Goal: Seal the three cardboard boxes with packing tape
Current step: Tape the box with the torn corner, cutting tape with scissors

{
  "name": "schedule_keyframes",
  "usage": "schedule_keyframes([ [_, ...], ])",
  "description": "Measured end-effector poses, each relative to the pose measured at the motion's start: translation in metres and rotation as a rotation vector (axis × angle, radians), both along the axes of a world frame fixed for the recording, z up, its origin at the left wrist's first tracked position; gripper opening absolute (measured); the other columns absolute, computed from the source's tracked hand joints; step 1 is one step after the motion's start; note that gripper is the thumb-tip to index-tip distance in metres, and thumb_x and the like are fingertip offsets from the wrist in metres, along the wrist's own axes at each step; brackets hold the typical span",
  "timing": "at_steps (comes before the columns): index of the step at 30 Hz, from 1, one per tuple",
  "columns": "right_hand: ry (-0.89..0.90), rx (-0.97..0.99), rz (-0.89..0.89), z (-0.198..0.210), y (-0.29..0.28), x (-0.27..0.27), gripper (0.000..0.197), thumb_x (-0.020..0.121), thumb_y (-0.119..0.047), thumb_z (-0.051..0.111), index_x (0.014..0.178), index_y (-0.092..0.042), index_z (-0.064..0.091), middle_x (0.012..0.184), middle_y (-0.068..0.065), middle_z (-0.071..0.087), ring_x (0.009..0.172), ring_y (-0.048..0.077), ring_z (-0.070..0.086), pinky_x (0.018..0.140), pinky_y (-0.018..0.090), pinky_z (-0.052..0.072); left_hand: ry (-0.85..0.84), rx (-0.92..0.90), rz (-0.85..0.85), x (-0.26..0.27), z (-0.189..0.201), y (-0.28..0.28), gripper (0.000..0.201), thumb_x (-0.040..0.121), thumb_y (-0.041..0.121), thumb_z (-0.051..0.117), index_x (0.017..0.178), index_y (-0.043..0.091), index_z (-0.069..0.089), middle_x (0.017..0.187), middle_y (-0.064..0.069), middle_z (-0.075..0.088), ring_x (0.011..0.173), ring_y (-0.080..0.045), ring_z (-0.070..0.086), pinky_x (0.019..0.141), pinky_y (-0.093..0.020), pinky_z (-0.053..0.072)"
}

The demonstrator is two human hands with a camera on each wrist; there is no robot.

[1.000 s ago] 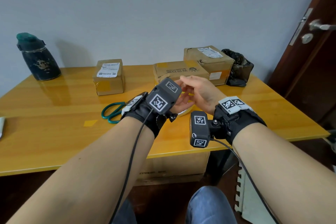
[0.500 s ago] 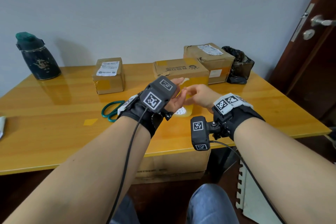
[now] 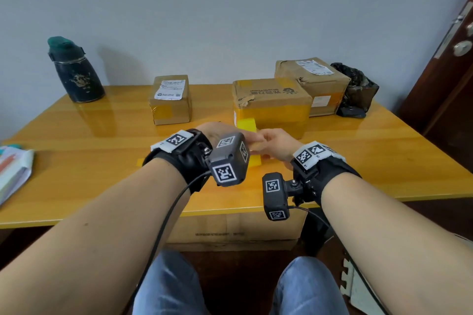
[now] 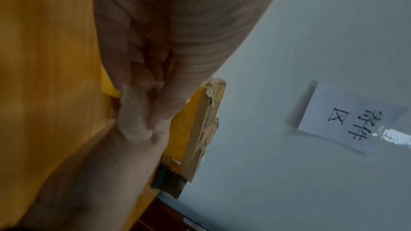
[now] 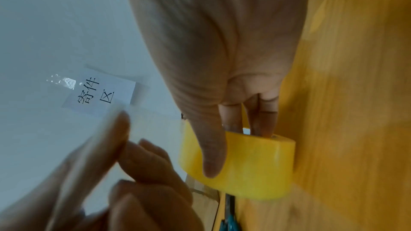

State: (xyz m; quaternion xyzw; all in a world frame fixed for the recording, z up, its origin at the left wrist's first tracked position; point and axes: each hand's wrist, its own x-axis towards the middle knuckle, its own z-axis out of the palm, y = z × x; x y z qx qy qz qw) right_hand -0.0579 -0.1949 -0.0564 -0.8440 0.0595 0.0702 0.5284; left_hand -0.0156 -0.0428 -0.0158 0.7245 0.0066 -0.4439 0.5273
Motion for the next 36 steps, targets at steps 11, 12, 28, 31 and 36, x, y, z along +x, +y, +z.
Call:
schedule_keyframes([
  [11,0.018,0.091,0.039,-0.008,0.049,0.028,0.024,0.08,-0.007,0.072,0.102,-0.001,0.065,0.106,0.021,0.067,0.097,0.038,0.064,0.086,0.047,0.053,-0.395,0.236,0.091,0.002,-0.01,0.055,0.061,0.064,0.032,0.088,0.114,0.005,0.064,0.107,-0.007,0.066,0.088,-0.015,0.058,0.059,-0.021,0.047],
  [12,0.015,0.118,0.026,-0.008,0.051,0.029,0.027,0.08,-0.006,0.071,0.106,0.0,0.065,0.11,0.023,0.066,0.102,0.039,0.063,0.088,0.049,0.051,-0.384,0.193,0.098,0.003,-0.012,0.057,0.061,0.063,0.028,0.089,0.117,0.01,0.065,0.112,-0.007,0.066,0.097,-0.017,0.06,0.066,-0.024,0.052],
  [28,-0.025,0.592,-0.006,0.035,0.076,0.062,0.034,0.084,0.014,0.059,0.116,0.005,0.053,0.104,0.021,0.064,0.086,0.026,0.067,0.075,0.027,0.059,-0.202,-0.401,0.416,0.019,0.009,0.096,0.066,0.072,-0.01,0.071,0.13,0.012,0.052,0.104,-0.013,0.07,0.097,-0.032,0.068,0.092,-0.042,0.053],
  [31,0.012,0.481,-0.05,0.034,0.089,0.079,0.021,0.09,0.005,0.056,0.111,0.003,0.056,0.094,0.013,0.064,0.079,0.021,0.064,0.076,0.029,0.056,-0.177,-0.502,0.581,0.026,0.008,0.106,0.073,0.066,-0.013,0.071,0.131,0.014,0.052,0.097,-0.014,0.071,0.085,-0.031,0.071,0.09,-0.044,0.055],
  [36,0.116,-0.146,0.137,0.006,0.115,0.101,0.027,0.091,0.001,0.054,0.115,-0.001,0.064,0.097,0.008,0.062,0.071,0.015,0.056,0.069,0.028,0.049,-0.32,-0.513,0.709,0.037,0.007,0.115,0.077,0.075,-0.024,0.062,0.139,0.011,0.039,0.1,-0.014,0.063,0.077,-0.028,0.065,0.062,-0.035,0.06],
])
